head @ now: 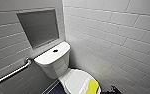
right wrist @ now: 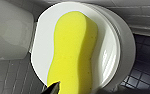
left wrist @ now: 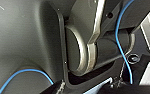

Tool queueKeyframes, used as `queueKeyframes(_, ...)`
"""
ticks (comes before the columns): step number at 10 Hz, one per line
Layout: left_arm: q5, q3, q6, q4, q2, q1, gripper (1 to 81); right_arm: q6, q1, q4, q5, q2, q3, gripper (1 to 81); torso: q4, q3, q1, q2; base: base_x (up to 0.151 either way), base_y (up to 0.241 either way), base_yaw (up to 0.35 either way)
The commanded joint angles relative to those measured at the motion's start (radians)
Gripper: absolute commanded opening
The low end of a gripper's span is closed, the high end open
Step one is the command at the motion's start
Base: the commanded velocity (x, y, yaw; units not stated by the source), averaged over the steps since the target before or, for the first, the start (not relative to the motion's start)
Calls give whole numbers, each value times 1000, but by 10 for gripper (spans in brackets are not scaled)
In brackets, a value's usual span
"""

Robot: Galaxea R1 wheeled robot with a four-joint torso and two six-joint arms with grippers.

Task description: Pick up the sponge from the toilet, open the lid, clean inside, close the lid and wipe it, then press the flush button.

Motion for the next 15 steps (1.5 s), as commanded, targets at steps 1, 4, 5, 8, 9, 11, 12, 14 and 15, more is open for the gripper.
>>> queueKeyframes(1, 78, 18, 6, -6, -2, 23, 811, 5, 135, 13, -37, -30, 15, 811, 0, -77, -2, 3, 0, 0, 0)
queueKeyframes(4, 80, 35, 6, -2, 8, 55, 811, 5, 158, 13, -37, -30, 15, 811, 0, -47, 14, -26, 0, 0, 0)
queueKeyframes(5, 80, 36, 9, 4, 25, 76, 811, 5, 161, 13, -37, -30, 12, 811, 0, -73, 17, -28, 0, 0, 0)
queueKeyframes(8, 86, 29, 20, 8, 54, 101, 811, 5, 184, 13, -39, -21, 6, 811, 0, -86, 19, -28, 0, 0, 0)
queueKeyframes(9, 87, 29, 21, 8, 54, 105, 811, 10, 187, 12, -40, -12, 3, 811, 0, -86, 19, -28, 0, 0, 0)
queueKeyframes(11, 86, 29, 21, 8, 54, 113, 811, 14, 189, 10, -40, 34, -35, 811, 0, -86, 19, -29, 0, 0, 0)
queueKeyframes(12, 84, 29, 21, 6, 51, 113, 811, 14, 184, 10, -40, 68, -69, 811, 0, -86, 19, -29, 0, 0, 0)
queueKeyframes(14, 81, 29, 21, 1, 41, 116, 811, 13, 178, 7, -40, 137, -147, 811, 0, -86, 19, -29, 0, 0, 0)
queueKeyframes(15, 80, 29, 20, -2, 38, 115, 811, 13, 175, 5, -40, 163, -183, 811, 0, -86, 19, -29, 0, 0, 0)
